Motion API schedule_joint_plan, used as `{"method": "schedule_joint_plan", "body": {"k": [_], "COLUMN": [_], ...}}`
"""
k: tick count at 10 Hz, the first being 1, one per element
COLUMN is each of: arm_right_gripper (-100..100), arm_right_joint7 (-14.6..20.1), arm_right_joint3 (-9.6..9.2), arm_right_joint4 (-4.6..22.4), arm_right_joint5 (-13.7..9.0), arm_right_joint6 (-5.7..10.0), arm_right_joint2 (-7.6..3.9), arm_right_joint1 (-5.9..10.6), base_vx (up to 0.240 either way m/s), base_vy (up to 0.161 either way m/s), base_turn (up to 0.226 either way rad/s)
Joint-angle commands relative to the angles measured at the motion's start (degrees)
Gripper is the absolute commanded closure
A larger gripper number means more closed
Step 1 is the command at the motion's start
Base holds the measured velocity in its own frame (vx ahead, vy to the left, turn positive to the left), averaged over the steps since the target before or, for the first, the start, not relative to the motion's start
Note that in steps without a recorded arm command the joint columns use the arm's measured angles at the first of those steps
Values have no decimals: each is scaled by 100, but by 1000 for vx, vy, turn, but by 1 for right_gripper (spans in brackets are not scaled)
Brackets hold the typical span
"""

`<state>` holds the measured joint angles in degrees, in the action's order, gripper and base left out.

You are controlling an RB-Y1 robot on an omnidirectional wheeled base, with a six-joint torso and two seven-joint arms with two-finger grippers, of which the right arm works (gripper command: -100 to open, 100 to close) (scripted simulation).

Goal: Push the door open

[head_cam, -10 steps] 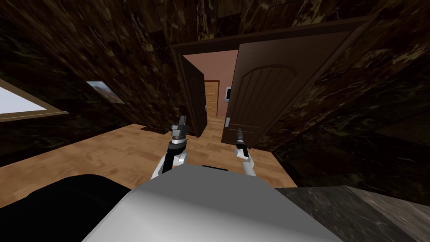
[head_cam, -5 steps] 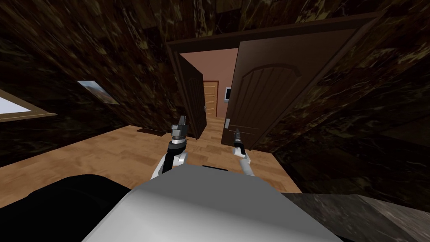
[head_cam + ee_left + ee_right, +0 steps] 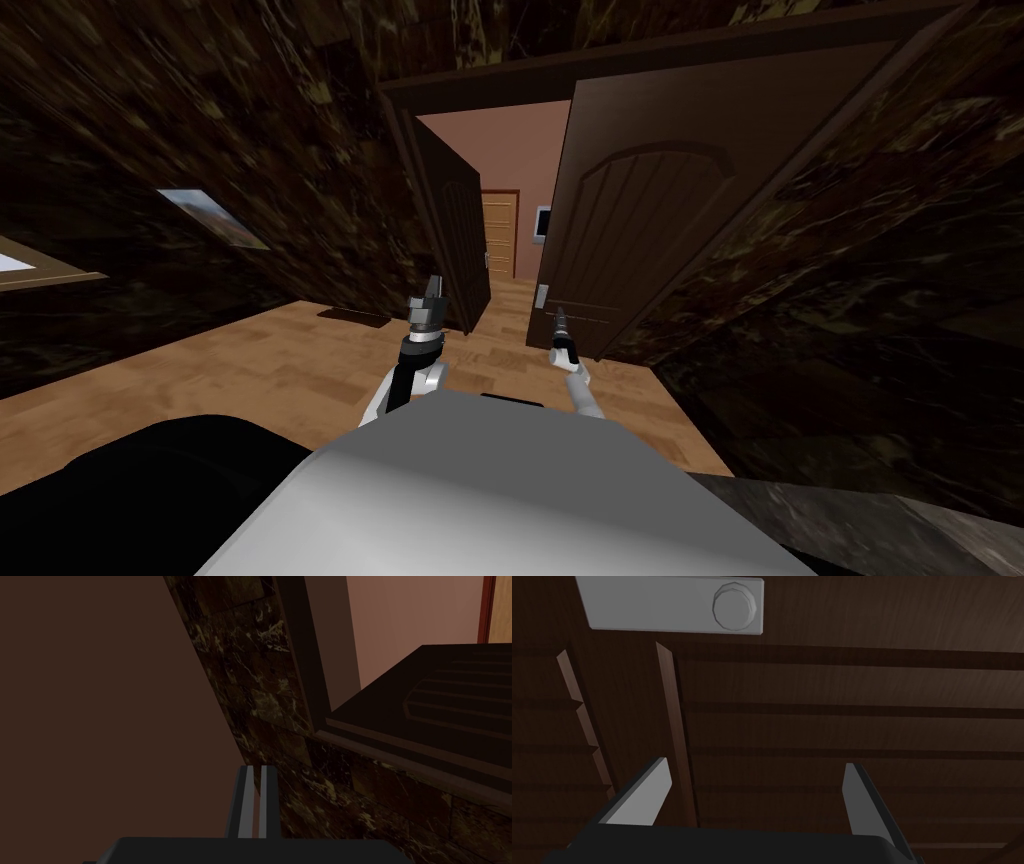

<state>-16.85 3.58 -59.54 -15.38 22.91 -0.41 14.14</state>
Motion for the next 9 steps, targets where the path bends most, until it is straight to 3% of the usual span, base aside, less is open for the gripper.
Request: {"method": "schedule_joint_plan", "body": {"k": [1, 9], "arm_right_gripper": [-100, -100], "arm_right_joint7": [-21, -100], "arm_right_joint3": [3, 2], "arm_right_joint4": [253, 1063], "arm_right_joint5": [-24, -126], "arm_right_joint6": [44, 78], "arm_right_joint2": [44, 273], "arm_right_joint1": [143, 621], "base_vx": [115, 113], "base_vy": [8, 15], "base_turn": [-21, -16]}}
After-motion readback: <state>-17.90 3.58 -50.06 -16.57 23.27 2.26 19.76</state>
